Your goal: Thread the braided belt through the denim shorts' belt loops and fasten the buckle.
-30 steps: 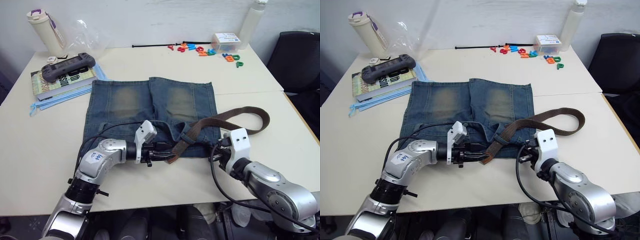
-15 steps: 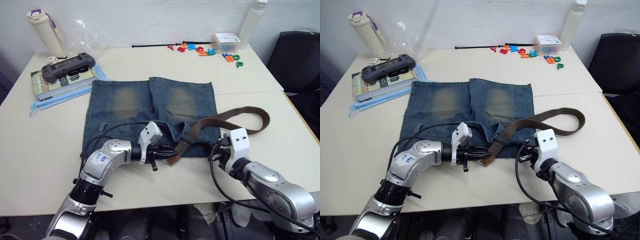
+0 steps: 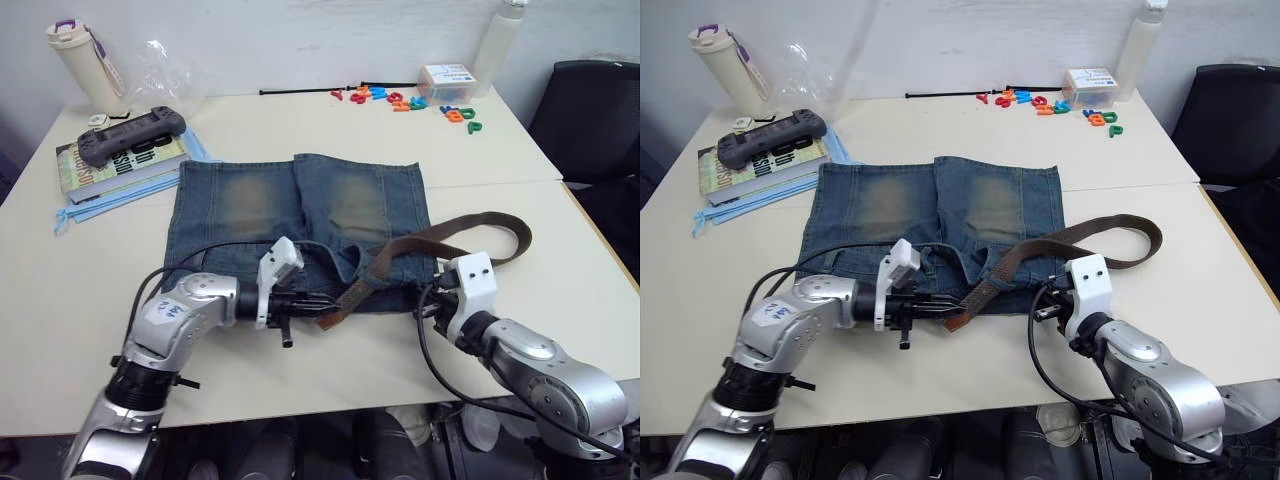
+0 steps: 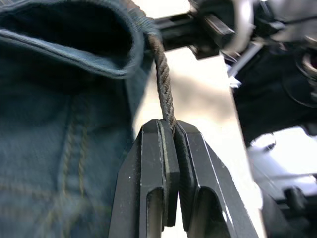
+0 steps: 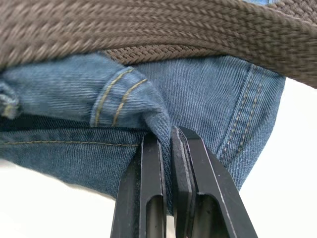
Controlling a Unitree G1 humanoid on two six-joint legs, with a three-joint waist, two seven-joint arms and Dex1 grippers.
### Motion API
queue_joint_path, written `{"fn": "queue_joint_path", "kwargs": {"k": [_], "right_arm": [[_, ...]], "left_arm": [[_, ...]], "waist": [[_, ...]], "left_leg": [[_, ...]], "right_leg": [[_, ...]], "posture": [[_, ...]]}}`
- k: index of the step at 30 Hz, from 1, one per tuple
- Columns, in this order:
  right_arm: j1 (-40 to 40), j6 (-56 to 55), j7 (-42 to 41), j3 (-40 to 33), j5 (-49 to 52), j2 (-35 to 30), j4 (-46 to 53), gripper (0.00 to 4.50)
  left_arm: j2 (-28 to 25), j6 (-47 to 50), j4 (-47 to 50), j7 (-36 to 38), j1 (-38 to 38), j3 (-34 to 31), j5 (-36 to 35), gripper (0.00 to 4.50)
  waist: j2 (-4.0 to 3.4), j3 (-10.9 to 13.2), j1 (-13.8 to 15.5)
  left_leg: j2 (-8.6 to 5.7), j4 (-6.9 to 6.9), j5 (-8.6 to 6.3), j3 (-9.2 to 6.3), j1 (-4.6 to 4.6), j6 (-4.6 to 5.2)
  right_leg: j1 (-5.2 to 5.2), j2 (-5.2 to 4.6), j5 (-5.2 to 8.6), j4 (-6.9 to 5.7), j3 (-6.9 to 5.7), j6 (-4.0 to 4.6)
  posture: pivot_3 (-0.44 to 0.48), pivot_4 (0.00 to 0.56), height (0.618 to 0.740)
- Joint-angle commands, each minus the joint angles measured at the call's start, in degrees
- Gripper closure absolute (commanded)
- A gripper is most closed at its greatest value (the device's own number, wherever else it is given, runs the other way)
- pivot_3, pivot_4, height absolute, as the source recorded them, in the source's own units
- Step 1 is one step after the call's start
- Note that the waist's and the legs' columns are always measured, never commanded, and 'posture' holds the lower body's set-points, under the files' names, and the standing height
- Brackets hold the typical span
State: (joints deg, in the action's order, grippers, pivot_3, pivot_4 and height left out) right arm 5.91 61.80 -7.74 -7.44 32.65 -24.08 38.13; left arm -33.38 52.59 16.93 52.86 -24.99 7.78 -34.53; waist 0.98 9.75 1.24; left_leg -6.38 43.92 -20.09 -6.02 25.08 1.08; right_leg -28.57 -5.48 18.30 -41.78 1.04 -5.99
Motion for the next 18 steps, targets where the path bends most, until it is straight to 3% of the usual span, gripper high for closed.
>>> {"fn": "queue_joint_path", "kwargs": {"k": [1,9,18], "right_arm": [[-0.05,-0.73,-0.22,-4.06,-1.89,-2.76,-0.83,4.50],[0.56,-0.80,-3.67,-8.02,-1.67,-9.01,-4.00,4.50],[1.26,0.27,-3.28,-8.89,-1.94,-10.01,-5.48,4.50]], "left_arm": [[-3.55,0.00,1.61,2.87,0.49,-4.61,-3.18,4.42],[-4.78,-3.07,-4.35,3.00,-1.80,-4.87,-0.78,4.42],[-4.61,-3.78,-4.39,2.69,-1.39,-4.45,-0.81,4.42]], "waist": [[-0.01,0.01,0.08],[-0.01,0.02,0.67],[-0.01,0.02,0.61]], "left_leg": [[0.00,0.01,0.00,0.00,0.01,0.00],[-0.08,0.03,0.00,-0.02,0.05,0.08],[-0.07,0.01,-0.01,-0.02,0.07,0.10]], "right_leg": [[0.00,0.00,0.00,-0.01,0.00,0.00],[0.05,-0.09,0.00,0.08,-0.03,0.00],[0.03,-0.09,0.00,0.12,-0.03,-0.01]], "posture": [[0.000,0.150,0.659],[0.000,0.150,0.659],[0.000,0.150,0.659]]}}
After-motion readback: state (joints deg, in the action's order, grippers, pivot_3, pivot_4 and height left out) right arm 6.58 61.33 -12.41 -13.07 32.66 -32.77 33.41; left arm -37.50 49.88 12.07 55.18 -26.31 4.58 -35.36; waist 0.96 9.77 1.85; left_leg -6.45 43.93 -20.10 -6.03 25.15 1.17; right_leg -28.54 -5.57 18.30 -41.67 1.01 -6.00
